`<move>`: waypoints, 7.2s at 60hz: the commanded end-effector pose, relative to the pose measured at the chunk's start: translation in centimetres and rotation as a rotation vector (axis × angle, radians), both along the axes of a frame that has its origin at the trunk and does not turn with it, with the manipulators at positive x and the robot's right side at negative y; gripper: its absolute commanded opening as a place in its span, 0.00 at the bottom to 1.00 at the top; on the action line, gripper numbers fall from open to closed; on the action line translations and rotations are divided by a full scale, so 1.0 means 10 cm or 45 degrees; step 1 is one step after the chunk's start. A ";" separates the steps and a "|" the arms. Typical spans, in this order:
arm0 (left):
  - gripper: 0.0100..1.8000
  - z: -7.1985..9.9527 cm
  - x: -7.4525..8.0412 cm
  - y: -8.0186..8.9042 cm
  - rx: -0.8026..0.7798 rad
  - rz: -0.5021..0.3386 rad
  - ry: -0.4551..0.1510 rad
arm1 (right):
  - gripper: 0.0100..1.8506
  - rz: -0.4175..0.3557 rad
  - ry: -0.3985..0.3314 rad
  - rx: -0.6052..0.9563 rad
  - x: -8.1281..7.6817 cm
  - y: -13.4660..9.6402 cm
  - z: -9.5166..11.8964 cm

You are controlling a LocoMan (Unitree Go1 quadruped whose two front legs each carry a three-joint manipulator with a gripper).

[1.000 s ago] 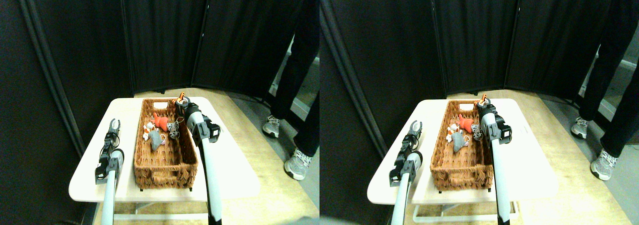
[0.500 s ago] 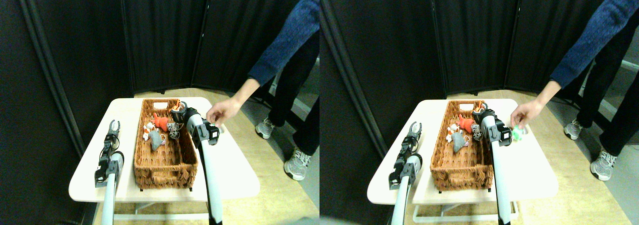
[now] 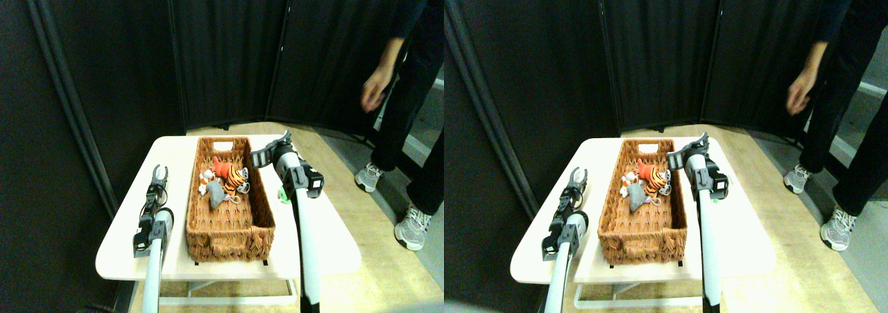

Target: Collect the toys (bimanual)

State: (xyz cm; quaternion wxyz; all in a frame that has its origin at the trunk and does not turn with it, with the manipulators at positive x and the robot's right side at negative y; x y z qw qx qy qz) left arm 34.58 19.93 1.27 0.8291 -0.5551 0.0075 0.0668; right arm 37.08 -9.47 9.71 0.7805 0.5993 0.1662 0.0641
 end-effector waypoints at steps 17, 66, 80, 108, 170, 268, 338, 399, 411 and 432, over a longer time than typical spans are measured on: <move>0.06 0.08 0.05 0.01 0.011 -0.009 -0.058 | 0.43 -0.247 -0.083 -0.045 0.10 -0.54 -0.08; 0.04 0.10 0.06 -0.02 0.014 0.000 -0.049 | 0.38 -0.435 0.172 0.069 -0.09 -0.78 -1.05; 0.04 0.12 0.06 -0.03 0.003 -0.009 -0.044 | 0.39 -0.440 0.266 0.096 -0.13 -0.82 -1.23; 0.04 0.11 0.07 -0.03 0.016 0.001 -0.047 | 0.02 -0.574 0.206 0.084 -0.05 -0.84 -1.11; 0.04 0.12 0.06 -0.04 0.024 -0.004 -0.084 | 0.01 -0.059 -0.135 0.140 -0.11 0.10 -0.07; 0.05 0.10 0.06 0.00 0.007 0.000 -0.073 | 0.31 -0.272 -0.138 0.066 -0.11 -0.49 -0.29; 0.04 0.09 0.00 -0.01 0.018 -0.004 -0.080 | 0.34 -0.564 0.256 0.075 0.13 -0.67 -1.27; 0.04 0.10 0.00 -0.03 0.010 0.001 -0.081 | 0.00 -0.415 -0.056 0.085 -0.03 -0.43 -0.37; 0.03 0.10 -0.01 0.00 0.009 -0.007 -0.094 | 0.08 -0.397 0.019 -0.034 0.03 -0.50 -0.52; 0.04 0.11 -0.03 0.03 0.011 -0.004 -0.088 | 0.34 -0.237 0.250 -0.032 0.31 -0.61 -0.82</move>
